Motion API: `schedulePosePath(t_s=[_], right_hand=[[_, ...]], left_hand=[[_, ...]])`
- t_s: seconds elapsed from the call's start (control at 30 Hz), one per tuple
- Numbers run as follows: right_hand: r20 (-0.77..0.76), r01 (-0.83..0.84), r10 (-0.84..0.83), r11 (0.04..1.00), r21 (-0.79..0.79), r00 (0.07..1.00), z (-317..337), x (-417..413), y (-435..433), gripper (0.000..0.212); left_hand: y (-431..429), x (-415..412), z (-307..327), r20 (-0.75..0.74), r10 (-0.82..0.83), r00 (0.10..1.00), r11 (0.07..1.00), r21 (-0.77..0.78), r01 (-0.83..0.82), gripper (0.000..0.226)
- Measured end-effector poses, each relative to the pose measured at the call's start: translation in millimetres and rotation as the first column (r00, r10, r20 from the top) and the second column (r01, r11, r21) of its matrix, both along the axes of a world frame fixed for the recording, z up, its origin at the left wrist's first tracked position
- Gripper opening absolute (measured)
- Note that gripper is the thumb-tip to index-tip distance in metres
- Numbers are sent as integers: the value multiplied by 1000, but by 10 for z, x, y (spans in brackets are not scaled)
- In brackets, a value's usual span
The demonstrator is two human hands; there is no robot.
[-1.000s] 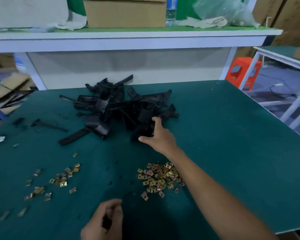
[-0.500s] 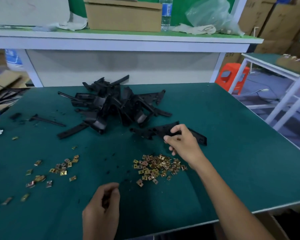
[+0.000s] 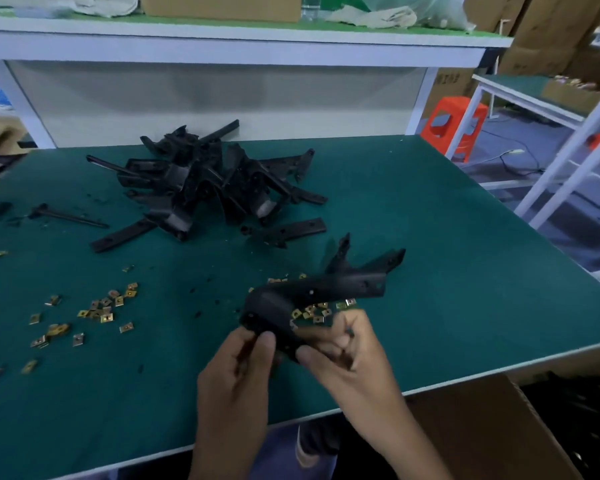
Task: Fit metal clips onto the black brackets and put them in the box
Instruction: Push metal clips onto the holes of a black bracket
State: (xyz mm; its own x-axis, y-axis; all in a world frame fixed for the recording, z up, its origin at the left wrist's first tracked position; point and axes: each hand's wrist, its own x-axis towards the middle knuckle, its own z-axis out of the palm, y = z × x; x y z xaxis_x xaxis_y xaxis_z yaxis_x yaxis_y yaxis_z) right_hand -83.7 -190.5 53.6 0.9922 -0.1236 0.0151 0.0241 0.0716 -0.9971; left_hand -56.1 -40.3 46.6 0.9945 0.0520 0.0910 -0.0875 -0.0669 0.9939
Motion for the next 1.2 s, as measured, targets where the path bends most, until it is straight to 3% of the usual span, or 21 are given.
schedulePosePath(t_s=[0.13,0.23,0.3,0.37,0.4,0.47,0.53,0.63,0.73,0.83,1.03,1.2], right_hand=[[-159,109,-58,936,335,986,-90,-338,-136,61],[-183,249,-183,847,470,966,-161,-370,-149,49],[-202,359,-297,782,510,933,-180,-345,-155,51],[-207,370,-307,777,510,929,-165,-290,-156,64],[-214,377,-311,785,491,926,-154,-267,-151,61],[-242,449,-379,762,466,893,-162,-235,-163,37],[-238,564,-513,722,400,825,-186,-234,-208,19],[-243,679,-634,687,260,734,-255,-328,-319,27],[-323,732,-658,634,248,680,-291,-445,-405,25],[-237,722,-684,626,295,690,-253,-500,-444,10],[-159,667,-650,699,259,743,-250,-503,-511,7],[-60,558,-557,812,168,828,-309,-303,-428,10]], left_hand=[[89,-97,-52,-132,-264,956,964,-19,263,14],[41,2,-46,-145,-337,930,940,6,342,21],[-5,90,-27,-169,-363,916,932,-77,355,30],[-42,168,0,-193,-471,861,881,-65,468,40],[-62,201,27,-209,-536,818,838,-15,545,41],[-121,282,71,-244,-577,779,784,102,612,40],[-232,410,62,-196,-478,856,807,288,516,37],[-516,621,15,54,-346,937,708,670,223,22],[-835,753,-71,146,-404,903,559,821,118,21],[-1014,836,-189,112,-421,900,468,877,109,22],[-957,858,-172,103,-435,895,518,841,155,8],[-559,714,-77,-47,-363,931,782,528,331,13]])
